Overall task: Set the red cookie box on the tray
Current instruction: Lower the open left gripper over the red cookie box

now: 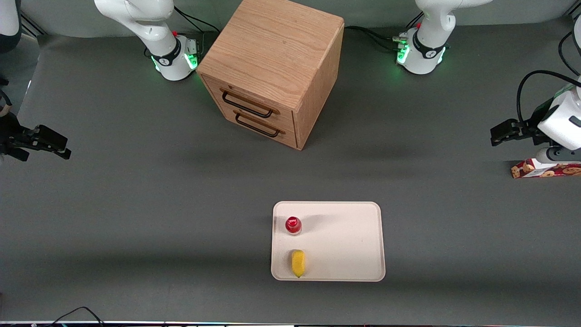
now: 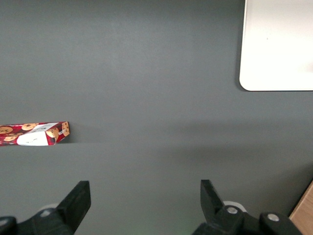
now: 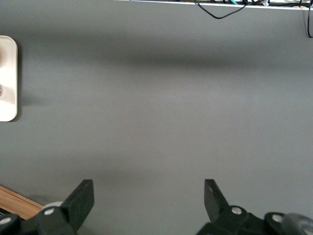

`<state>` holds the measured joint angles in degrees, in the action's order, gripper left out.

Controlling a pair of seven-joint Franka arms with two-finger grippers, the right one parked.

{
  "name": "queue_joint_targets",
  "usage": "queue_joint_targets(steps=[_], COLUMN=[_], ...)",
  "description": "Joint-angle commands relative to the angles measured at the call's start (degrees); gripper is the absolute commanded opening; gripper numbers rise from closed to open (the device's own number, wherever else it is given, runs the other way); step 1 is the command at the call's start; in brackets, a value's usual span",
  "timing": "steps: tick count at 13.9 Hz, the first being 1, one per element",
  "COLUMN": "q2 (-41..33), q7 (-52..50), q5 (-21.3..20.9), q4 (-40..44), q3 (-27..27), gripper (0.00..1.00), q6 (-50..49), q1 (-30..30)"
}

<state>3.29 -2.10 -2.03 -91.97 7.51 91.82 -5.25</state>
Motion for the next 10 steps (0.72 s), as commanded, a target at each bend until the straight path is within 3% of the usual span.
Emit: queue_joint_targets(steps=[1, 5, 10], q2=[-1.1, 0.6, 6.7], q7=[-0.1, 5.7, 40.4], q5=[1.0, 1.0, 0.5], q4=[-0.9, -0.3, 1.3], q3=[-0.8, -2.7, -7.7], gripper=[1.0, 1.0, 1.0], q6=[-0.6, 1.0, 5.1], q1=[0.8, 0.2, -7.7])
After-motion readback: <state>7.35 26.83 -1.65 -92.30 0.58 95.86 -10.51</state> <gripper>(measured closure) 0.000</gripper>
